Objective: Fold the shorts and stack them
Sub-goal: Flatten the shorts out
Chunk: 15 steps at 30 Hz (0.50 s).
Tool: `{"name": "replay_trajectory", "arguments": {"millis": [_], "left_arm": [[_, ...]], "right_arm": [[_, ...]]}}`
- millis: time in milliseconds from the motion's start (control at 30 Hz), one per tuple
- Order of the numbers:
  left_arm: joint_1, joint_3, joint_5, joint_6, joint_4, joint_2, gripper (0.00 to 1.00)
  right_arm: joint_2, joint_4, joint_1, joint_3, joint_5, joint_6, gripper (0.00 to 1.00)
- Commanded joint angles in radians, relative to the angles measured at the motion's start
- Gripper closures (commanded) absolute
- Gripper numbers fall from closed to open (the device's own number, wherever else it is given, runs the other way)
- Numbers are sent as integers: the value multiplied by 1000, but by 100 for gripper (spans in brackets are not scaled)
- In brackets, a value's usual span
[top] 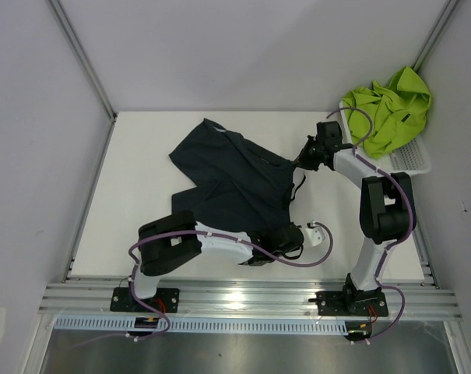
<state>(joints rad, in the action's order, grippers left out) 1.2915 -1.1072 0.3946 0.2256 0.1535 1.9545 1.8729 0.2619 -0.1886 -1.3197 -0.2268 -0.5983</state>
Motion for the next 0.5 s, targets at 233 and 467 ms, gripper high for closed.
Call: {"name": "replay_trajectory", "arguments": {"millis": [233, 467], "left_arm": [[-4, 136, 6, -84, 57, -389, 100], [20, 167, -62, -126, -100, -776, 100]], "right_arm": [[5, 275, -5, -225, 72, -46, 100], [-222, 499, -5, -331, 190, -198, 100]]}}
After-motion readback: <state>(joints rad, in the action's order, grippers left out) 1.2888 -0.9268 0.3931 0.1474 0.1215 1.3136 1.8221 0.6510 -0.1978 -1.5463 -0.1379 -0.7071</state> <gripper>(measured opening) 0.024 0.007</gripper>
